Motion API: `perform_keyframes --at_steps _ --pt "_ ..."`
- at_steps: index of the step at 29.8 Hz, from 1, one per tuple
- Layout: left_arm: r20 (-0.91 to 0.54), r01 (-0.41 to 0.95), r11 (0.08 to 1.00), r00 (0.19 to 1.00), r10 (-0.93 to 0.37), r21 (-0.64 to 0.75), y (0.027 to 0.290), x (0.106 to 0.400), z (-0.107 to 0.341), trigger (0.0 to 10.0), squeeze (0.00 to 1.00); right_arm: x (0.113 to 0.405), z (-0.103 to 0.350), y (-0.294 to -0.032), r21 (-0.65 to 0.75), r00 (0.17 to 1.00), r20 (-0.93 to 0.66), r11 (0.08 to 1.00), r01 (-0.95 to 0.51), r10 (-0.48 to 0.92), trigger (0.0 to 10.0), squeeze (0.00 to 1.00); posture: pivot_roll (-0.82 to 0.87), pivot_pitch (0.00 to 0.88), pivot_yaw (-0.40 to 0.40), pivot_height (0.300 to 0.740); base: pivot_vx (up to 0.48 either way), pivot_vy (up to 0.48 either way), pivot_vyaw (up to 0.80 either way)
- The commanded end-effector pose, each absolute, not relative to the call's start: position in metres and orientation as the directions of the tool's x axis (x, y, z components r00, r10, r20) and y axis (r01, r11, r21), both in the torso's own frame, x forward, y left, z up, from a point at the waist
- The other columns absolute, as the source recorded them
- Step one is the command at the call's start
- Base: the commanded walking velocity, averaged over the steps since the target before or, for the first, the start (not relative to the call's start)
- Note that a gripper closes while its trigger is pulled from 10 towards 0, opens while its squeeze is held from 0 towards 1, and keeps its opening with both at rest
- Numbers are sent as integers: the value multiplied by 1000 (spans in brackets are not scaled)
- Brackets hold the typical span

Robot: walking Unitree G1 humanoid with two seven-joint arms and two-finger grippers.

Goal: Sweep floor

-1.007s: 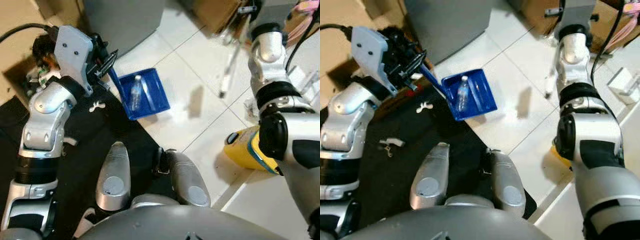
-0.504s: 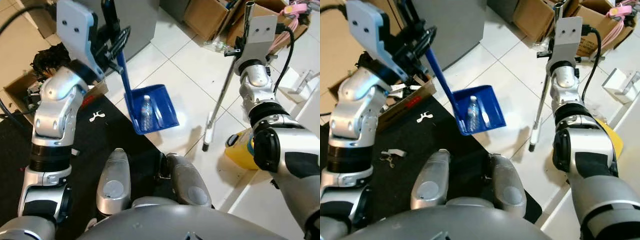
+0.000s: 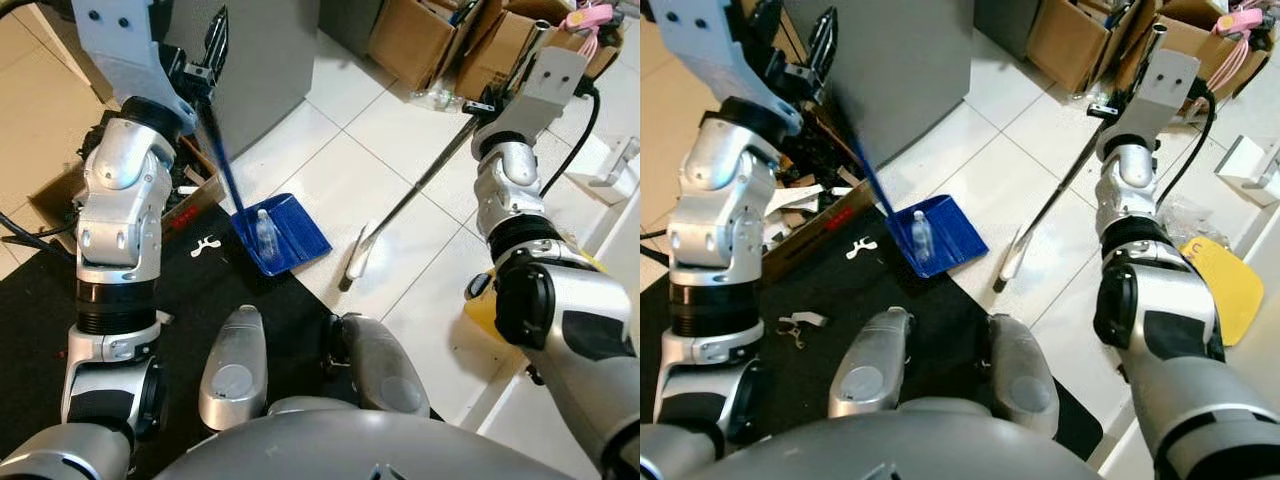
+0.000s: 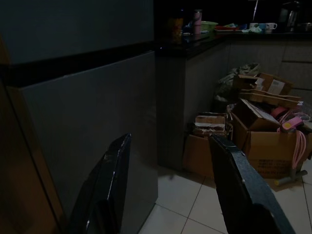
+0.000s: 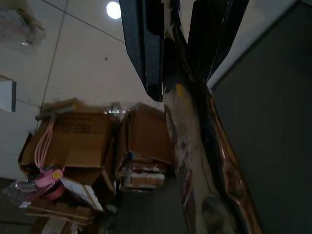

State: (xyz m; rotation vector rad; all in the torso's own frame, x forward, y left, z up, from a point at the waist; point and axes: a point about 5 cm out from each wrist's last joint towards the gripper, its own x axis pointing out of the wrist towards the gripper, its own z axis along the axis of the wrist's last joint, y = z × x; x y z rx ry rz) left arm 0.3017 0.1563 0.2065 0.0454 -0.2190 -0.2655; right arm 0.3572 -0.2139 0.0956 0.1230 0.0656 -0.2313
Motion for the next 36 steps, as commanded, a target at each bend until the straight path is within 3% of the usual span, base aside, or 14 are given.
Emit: perform_keyframes --at_steps 1,14,21,22,23,24,33,34,36 --pt "221 267 961 935 -278 76 150 305 208 10000 0 359 107 -214 101 973 5 968 231 -233 10000 0 246 0 -1 740 0 0 0" --pt "194 231 967 949 -249 110 149 309 199 10000 0 358 107 -215 73 980 1 977 199 -199 10000 0 246 0 -20 740 0 0 0" --pt "96 230 964 965 -244 134 154 287 166 10000 0 358 102 -210 58 984 -17 982 178 -177 10000 0 261 0 -38 740 0 0 0" --pt "77 234 964 967 -244 125 155 279 160 10000 353 357 101 -210 55 985 -23 983 174 -173 10000 0 264 0 -42 740 0 0 0" --pt "77 234 964 967 -244 125 155 279 160 10000 353 357 101 -210 55 985 -23 983 174 -173 10000 0 264 0 -42 740 0 0 0" --pt "51 219 968 973 -227 125 158 270 151 10000 1000 355 97 -209 47 986 -38 985 166 -165 10000 0 271 0 -49 740 0 0 0" --pt "-95 115 985 990 -104 125 178 249 105 10000 1000 354 92 -206 41 987 -60 988 152 -150 10000 0 280 0 -58 740 0 0 0" --pt "-110 88 988 991 -74 125 183 250 99 10000 0 354 92 -205 39 987 -62 988 149 -146 10000 0 277 0 -61 740 0 0 0" --pt "-110 88 988 991 -74 125 183 250 99 10000 0 354 92 -205 39 987 -62 988 149 -146 10000 0 277 0 -61 740 0 0 0"
